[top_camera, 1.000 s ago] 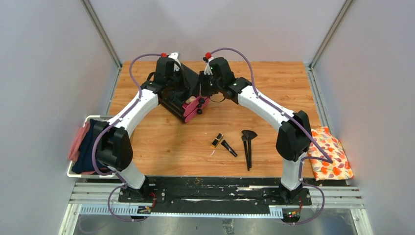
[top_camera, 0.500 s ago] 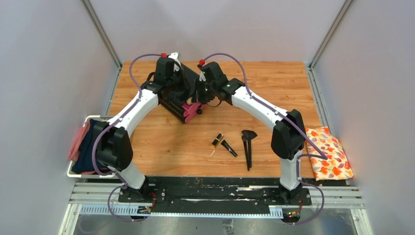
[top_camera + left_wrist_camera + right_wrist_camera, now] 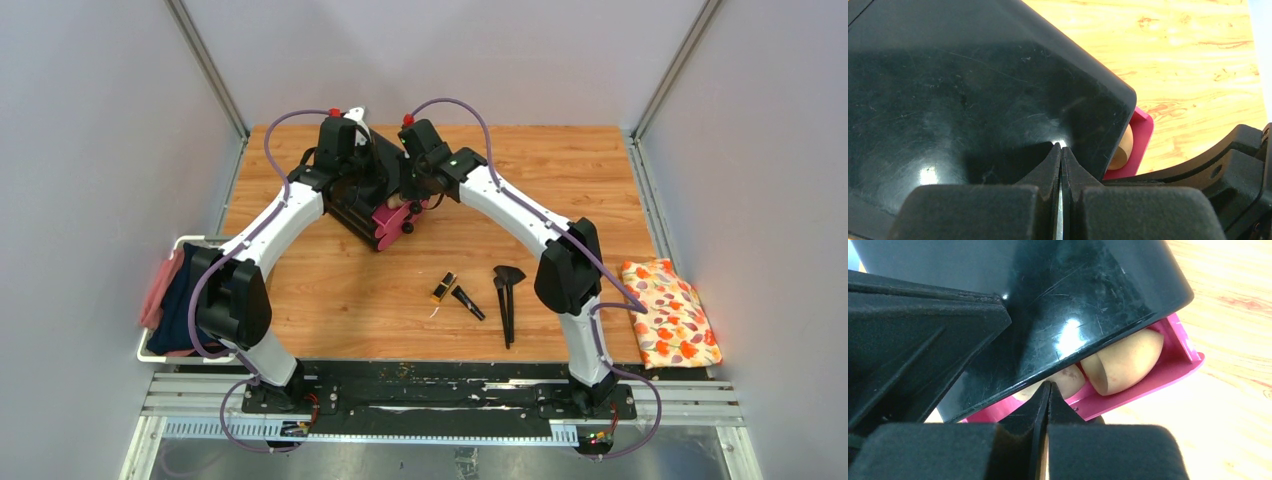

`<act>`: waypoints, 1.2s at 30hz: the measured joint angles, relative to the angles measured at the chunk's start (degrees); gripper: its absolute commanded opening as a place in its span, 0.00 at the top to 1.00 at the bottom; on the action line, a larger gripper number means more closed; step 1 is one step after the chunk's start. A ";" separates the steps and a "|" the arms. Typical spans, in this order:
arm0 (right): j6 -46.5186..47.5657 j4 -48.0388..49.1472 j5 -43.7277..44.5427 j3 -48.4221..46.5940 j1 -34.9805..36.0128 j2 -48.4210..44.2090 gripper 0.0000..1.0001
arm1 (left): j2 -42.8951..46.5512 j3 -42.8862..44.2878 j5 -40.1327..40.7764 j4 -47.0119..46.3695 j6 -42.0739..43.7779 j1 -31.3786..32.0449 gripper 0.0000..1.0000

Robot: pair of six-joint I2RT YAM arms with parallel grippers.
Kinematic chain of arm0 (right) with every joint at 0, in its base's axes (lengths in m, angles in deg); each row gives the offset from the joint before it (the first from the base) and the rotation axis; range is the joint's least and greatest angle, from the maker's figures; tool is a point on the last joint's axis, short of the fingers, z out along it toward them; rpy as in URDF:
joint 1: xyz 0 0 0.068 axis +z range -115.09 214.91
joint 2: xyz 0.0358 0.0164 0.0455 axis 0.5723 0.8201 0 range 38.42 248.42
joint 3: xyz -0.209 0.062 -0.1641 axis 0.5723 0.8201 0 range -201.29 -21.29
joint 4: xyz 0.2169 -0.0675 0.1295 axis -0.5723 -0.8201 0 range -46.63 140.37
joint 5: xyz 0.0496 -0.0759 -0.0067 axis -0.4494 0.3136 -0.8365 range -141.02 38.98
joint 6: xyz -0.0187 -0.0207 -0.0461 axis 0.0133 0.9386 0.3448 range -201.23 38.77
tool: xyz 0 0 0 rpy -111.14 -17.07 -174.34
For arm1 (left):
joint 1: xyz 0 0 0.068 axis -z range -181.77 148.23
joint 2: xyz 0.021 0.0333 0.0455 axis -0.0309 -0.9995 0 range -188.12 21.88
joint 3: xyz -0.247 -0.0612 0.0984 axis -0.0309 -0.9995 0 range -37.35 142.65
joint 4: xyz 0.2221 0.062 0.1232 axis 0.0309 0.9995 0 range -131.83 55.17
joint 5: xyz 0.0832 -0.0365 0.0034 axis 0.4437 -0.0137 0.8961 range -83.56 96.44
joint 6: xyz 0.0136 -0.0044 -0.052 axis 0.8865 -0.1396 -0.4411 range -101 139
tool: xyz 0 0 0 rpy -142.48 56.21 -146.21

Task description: Organize the makeup

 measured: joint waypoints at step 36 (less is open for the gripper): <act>1.73 12.28 1.86 27.23 0.68 -18.86 1.00 | 0.00 -0.02 -0.28 -0.04 0.00 -0.09 1.00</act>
